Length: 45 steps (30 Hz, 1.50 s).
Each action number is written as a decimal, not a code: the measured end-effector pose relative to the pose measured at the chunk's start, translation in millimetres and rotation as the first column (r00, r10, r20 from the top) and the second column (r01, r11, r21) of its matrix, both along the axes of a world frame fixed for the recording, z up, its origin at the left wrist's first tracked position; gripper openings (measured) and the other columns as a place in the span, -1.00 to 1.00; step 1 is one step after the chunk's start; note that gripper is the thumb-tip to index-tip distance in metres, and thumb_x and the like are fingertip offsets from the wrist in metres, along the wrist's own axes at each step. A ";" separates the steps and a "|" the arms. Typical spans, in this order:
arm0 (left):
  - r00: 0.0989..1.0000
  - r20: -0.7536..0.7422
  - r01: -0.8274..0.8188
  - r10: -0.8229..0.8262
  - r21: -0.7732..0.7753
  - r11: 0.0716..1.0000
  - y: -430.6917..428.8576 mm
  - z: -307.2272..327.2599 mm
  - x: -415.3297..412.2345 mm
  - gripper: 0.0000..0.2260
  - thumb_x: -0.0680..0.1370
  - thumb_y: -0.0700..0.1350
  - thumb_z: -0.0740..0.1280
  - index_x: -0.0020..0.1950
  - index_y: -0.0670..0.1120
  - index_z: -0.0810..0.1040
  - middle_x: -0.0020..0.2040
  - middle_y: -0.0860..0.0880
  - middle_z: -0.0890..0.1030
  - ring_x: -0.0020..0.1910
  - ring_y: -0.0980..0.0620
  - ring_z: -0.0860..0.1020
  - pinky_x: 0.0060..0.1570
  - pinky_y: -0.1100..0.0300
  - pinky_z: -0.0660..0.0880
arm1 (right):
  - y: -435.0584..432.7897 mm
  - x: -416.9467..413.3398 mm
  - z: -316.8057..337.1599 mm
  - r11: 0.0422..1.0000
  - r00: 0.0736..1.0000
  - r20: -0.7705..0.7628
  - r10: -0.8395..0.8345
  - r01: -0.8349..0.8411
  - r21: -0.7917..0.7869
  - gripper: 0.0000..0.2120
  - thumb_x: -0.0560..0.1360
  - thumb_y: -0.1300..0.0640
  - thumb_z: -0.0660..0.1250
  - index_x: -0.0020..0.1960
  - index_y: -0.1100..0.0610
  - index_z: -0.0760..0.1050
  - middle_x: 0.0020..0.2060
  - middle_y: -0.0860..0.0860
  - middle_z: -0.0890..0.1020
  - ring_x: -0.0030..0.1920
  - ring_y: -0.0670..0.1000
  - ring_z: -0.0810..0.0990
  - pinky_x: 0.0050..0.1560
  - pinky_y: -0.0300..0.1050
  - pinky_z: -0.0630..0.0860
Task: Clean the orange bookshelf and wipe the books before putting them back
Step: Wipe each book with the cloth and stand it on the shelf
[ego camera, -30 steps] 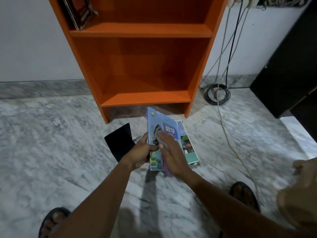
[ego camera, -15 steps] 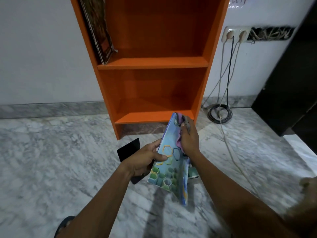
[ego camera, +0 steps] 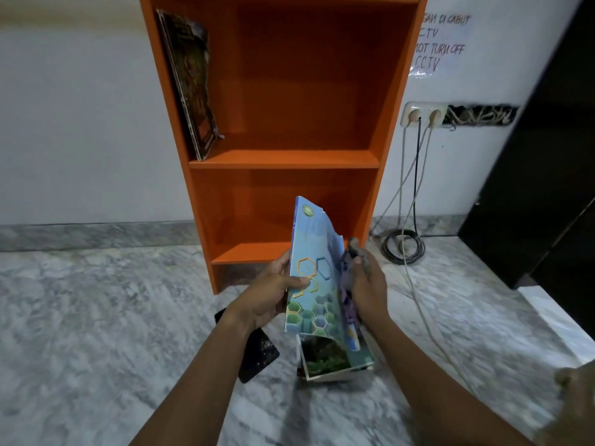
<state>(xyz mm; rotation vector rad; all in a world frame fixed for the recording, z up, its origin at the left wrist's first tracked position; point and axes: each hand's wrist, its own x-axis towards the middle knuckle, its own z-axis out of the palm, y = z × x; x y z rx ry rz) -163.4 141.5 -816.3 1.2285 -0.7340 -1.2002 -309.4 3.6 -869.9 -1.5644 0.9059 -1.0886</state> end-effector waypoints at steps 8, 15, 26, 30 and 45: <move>0.962 -0.059 -0.264 0.266 0.047 0.963 -1.8 -21.7 -9.1 -0.59 0.58 -0.37 0.27 0.37 -0.01 0.50 0.08 -0.17 0.71 0.00 -0.24 0.70 -0.03 -0.15 0.65 | 57.7 24.7 -19.5 0.922 0.923 0.090 0.374 -0.381 0.065 -0.65 0.66 0.13 0.24 0.31 -0.25 0.57 0.38 -0.13 0.48 0.40 -0.13 0.48 0.40 0.03 0.48; 0.924 -0.186 -0.336 0.333 0.014 0.942 -2.1 -10.0 -3.2 -0.63 0.61 -0.33 0.26 0.34 0.01 0.53 0.14 -0.13 0.71 0.08 -0.24 0.68 0.02 -0.21 0.64 | 45.8 19.3 -29.2 0.891 0.934 0.258 0.246 -0.322 0.319 -0.72 0.67 0.18 0.21 0.32 0.07 0.57 0.24 0.11 0.66 0.20 0.16 0.66 0.16 0.17 0.61; 0.958 -0.143 -0.262 0.250 -0.069 0.963 5.7 22.5 15.8 -0.60 0.63 -0.36 0.23 0.32 0.07 0.52 0.14 -0.09 0.72 0.05 -0.18 0.70 -0.10 -0.08 0.66 | 8.3 -13.7 -7.3 0.633 0.807 0.560 0.185 -0.534 0.561 -0.39 0.14 -0.24 0.56 0.06 0.12 0.69 -0.05 0.15 0.75 -0.06 0.21 0.73 0.09 0.17 0.57; 0.941 -0.068 -0.331 0.331 0.008 0.944 8.1 5.5 23.9 -0.63 0.63 -0.34 0.27 0.31 0.05 0.53 0.11 -0.05 0.72 0.07 -0.14 0.70 -0.09 -0.01 0.64 | -6.1 -5.0 13.8 0.630 0.833 0.466 0.298 -0.538 0.561 -0.35 0.40 0.07 0.53 0.44 0.18 0.47 0.29 0.27 0.60 0.26 0.35 0.60 0.32 0.35 0.49; 0.813 -0.191 -0.507 0.550 0.233 0.830 11.9 -1.7 25.6 -0.55 0.71 0.01 0.18 0.42 -0.33 0.40 -0.05 -0.20 0.59 0.01 -0.24 0.59 0.10 -0.14 0.55 | 78.5 24.0 6.4 0.620 0.683 -0.658 0.318 -0.675 -0.401 -0.56 0.58 -0.25 0.24 0.44 -0.26 0.41 0.30 -0.28 0.51 0.27 -0.12 0.45 0.21 -0.12 0.42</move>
